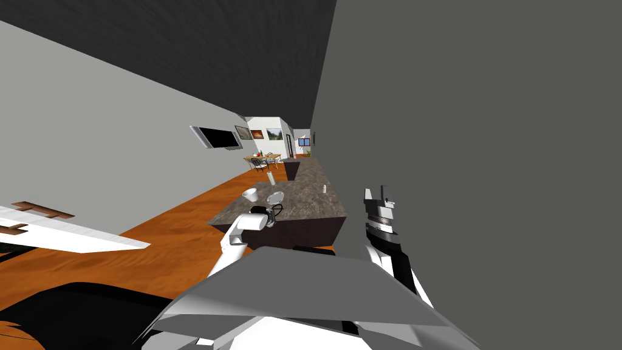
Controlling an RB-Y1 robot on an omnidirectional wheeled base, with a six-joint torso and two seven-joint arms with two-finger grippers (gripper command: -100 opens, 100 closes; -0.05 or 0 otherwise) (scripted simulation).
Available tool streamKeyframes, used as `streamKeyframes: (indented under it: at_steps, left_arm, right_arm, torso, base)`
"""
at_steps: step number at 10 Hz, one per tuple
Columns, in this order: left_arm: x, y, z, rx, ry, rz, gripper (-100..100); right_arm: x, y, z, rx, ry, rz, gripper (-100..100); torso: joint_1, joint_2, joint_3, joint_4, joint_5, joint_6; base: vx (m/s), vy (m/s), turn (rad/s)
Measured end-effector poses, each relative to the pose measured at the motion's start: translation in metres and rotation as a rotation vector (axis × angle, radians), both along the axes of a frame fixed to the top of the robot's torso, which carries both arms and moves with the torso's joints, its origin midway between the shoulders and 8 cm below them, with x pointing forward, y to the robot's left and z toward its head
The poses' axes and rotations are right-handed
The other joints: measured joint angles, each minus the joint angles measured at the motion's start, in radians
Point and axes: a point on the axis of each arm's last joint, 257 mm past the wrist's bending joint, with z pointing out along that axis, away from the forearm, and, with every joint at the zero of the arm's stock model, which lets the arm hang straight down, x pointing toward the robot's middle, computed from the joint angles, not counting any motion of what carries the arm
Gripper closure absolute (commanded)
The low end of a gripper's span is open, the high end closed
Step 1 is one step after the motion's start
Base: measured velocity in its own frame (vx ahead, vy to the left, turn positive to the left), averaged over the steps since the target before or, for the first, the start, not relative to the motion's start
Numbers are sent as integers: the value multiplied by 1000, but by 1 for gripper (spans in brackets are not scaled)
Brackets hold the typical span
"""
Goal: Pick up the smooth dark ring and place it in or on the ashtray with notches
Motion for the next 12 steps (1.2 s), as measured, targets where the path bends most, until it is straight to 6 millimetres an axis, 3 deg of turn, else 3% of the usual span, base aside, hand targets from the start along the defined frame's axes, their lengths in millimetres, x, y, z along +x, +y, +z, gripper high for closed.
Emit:
streamKeyframes:
  at_steps: [4,5,6,9,10,11,12]
  left_arm:
    - [1,1,2,-3,-7,10,100]
    - [1,1,2,-3,-6,10,0]
    - [1,1,2,-3,-7,10,100]
    - [-5,-2,12,1,-1,-2,100]
    - [-6,-3,12,1,0,-2,0]
    - [-6,-3,12,1,0,-2,100]
    - [-1,6,23,14,-29,6,100]
  right_arm:
    - [0,0,0,0,0,0,0]
    - [0,0,0,0,0,0,0]
    - [0,0,0,0,0,0,0]
    - [0,0,0,0,0,0,0]
    - [0,0,0,0,0,0,0]
    - [0,0,0,0,0,0,0]
    - [0,0,0,0,0,0,0]
  torso:
    - [-2,1,-1,-2,0,3]
    - [-2,0,-1,-2,0,3]
    - [-2,1,-1,-2,0,3]
    - [-2,2,0,-1,0,2]
    - [-2,1,0,-2,0,2]
    - [-2,1,0,-2,0,2]
    - [0,3,1,0,-1,2]
  base:
    - [0,0,7]
    - [0,0,0]
    - [2,3,-28]
    - [-2,2,-5]
    - [0,0,0]
    - [-47,15,-79]
    - [-67,46,-89]
